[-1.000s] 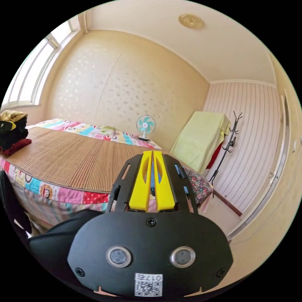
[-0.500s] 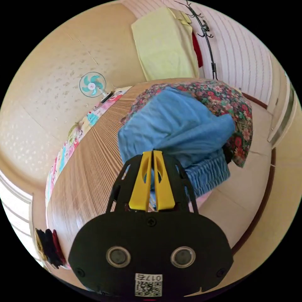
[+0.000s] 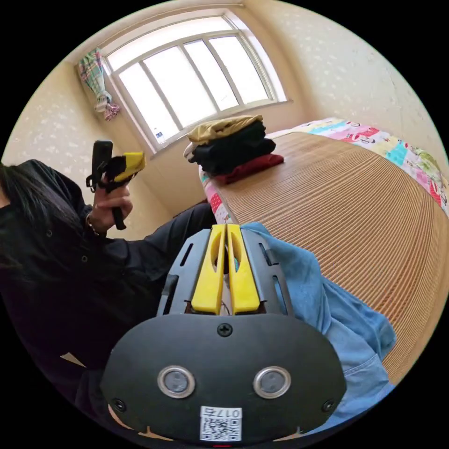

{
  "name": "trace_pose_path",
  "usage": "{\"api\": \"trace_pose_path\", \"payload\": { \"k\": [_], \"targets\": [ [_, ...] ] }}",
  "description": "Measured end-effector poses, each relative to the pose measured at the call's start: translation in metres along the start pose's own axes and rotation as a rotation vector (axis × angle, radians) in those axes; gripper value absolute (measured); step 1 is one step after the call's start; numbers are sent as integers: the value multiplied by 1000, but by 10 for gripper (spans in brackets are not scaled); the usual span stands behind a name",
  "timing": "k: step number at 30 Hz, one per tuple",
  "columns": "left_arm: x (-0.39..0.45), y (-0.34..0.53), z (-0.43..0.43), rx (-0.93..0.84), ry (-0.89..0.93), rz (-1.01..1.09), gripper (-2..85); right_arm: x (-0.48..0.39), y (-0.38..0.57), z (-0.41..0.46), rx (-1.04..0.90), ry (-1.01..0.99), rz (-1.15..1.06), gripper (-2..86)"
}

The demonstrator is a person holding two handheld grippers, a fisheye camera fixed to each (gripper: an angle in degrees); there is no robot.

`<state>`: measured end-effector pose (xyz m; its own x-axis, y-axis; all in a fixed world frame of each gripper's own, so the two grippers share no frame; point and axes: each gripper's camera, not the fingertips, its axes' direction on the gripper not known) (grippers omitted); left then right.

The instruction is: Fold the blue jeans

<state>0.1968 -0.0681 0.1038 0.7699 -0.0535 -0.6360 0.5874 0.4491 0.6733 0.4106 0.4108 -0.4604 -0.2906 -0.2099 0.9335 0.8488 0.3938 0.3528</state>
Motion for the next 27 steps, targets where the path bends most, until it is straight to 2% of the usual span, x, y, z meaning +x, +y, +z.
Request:
{"api": "trace_pose_path", "payload": {
  "k": [3, 6, 11, 15, 18, 21, 24, 25, 27],
  "targets": [
    [-24, -2, -11, -12, -14, -66, -10, -13, 42, 46, -29, -98, 147, 14],
    [-46, -3, -15, -54, -8, -108, -10, -11, 95, 13, 129, -100, 369, 34],
    [-64, -10, -8, -112, 36, -113, -10, 22, 189, -116, 485, 442, 773, 74],
    [-58, -25, 1, -124, 98, -78, -10, 80, 223, -164, 620, 605, 957, 96],
    [-46, -34, 2, -108, 141, -43, -9, 132, 222, -172, 639, 607, 986, 100],
    [-35, -45, 4, -112, 197, -6, -3, 172, 211, -160, 574, 467, 1036, 58],
    [-24, -62, 6, -135, 210, 43, 28, 124, 180, -160, 744, 422, 865, 36],
    [-23, -67, 7, -145, 211, 43, 41, 89, 157, -159, 781, 436, 744, 32],
    [-20, -89, 19, -206, 222, 15, 81, 34, 118, -147, 769, 439, 557, 29]
  ]
}}
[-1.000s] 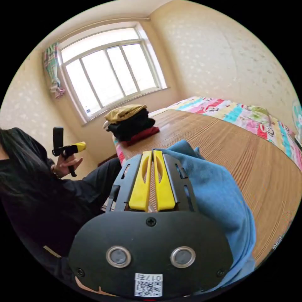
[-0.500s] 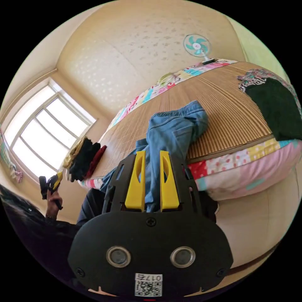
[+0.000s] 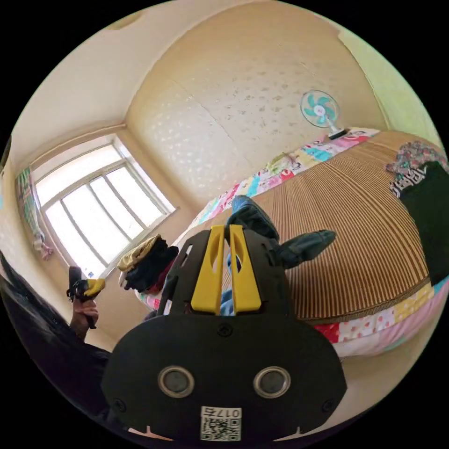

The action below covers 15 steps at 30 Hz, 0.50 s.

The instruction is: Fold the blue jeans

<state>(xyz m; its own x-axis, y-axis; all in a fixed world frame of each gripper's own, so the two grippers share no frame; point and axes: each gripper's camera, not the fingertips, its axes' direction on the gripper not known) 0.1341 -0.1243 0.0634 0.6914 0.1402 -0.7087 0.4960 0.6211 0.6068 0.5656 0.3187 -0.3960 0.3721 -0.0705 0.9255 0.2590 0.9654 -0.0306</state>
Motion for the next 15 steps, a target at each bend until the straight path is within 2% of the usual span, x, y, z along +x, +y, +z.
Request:
{"api": "trace_pose_path", "payload": {
  "k": [3, 7, 10, 11, 12, 15],
  "targets": [
    [-13, -30, 26, -85, 53, -89, 140, -89, 24, 13, -16, -47, -169, 26],
    [-47, -53, 66, -133, 230, -273, 170, -161, 76, 59, -185, -134, -316, 23],
    [-75, -59, 92, -178, 146, -361, 131, -178, 110, 92, -312, -160, -324, 23],
    [-88, -56, 103, -235, 63, -412, 87, -176, 117, 97, -324, -150, -305, 24],
    [-100, -52, 115, -300, 57, -452, 64, -173, 119, 98, -336, -148, -293, 24],
    [-124, -44, 117, -248, 260, -549, 45, -155, 121, 97, -367, -179, -249, 33]
  ]
}}
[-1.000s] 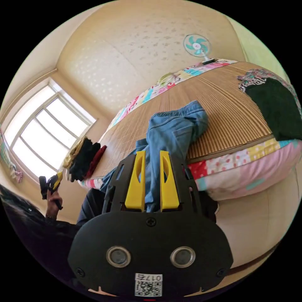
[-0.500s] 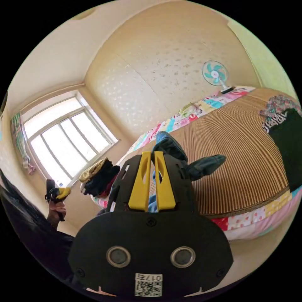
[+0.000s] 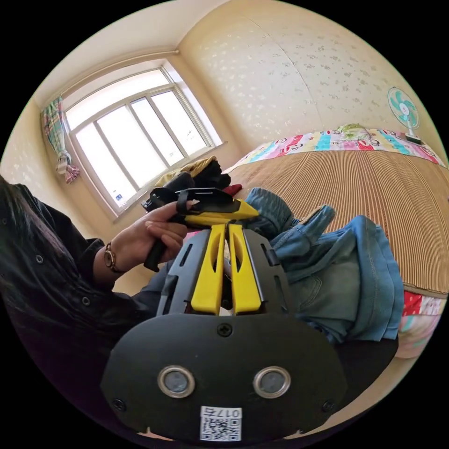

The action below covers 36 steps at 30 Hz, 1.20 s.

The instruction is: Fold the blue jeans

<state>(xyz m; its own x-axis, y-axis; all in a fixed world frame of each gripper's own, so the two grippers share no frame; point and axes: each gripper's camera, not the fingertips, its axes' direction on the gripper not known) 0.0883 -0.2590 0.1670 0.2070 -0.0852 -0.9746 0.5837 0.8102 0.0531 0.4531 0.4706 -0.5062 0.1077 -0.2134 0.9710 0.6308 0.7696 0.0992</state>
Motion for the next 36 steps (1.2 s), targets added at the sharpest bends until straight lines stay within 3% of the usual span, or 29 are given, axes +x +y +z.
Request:
{"api": "trace_pose_path", "payload": {
  "k": [7, 10, 13, 15, 22, 27, 31, 34, 36],
  "targets": [
    [39, -3, -31, 45, -46, 176, 45, 56, 34, -54, 175, 97, 466, 147],
    [49, 4, -32, 37, -47, 215, 45, 88, 39, -34, 188, -34, 613, 170],
    [52, 17, -31, 32, -36, 237, 46, 108, 21, -10, 196, -201, 644, 171],
    [56, 29, -37, 48, -12, 263, 45, 111, 5, -5, 188, -178, 666, 169],
    [64, 64, -54, 87, -38, 296, 47, 49, -40, 4, 109, 171, 432, 163],
    [61, 98, -46, 50, 1, 311, 47, 51, -74, 60, -134, 48, 248, 168],
    [57, 124, -40, 37, -10, 311, 47, 60, -119, 143, -531, 73, 100, 168],
    [50, 147, -36, 39, -4, 291, 47, 61, -122, 221, -813, 201, -28, 153],
    [43, 167, -35, 50, 3, 259, 46, 59, -108, 264, -981, 130, -63, 119]
  ]
}}
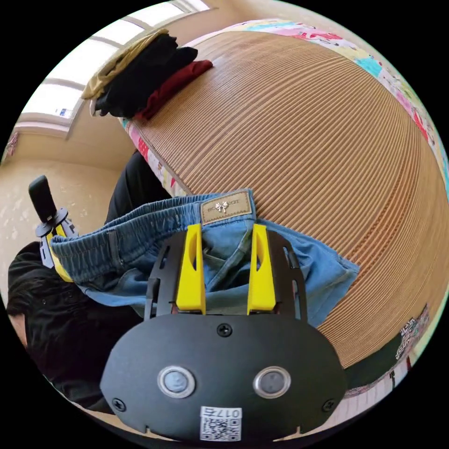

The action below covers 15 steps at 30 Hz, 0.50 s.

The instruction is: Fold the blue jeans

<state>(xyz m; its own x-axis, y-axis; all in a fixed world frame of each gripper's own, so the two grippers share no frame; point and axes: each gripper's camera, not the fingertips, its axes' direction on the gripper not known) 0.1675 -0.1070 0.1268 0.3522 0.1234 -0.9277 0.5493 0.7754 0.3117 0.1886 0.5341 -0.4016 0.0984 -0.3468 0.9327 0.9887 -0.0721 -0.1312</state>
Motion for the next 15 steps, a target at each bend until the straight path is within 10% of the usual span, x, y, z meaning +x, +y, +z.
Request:
{"api": "trace_pose_path", "payload": {
  "k": [3, 10, 15],
  "targets": [
    [-1, 27, -16, 58, 15, -40, 46, -21, -7, 9, 11, 47, 4, 34],
    [43, 68, -139, 431, 74, 15, 42, -171, 165, -186, 897, 295, 48, 8],
    [221, 62, -216, 602, 51, 545, 41, -308, 308, -262, 1405, 407, -156, 6]
  ]
}}
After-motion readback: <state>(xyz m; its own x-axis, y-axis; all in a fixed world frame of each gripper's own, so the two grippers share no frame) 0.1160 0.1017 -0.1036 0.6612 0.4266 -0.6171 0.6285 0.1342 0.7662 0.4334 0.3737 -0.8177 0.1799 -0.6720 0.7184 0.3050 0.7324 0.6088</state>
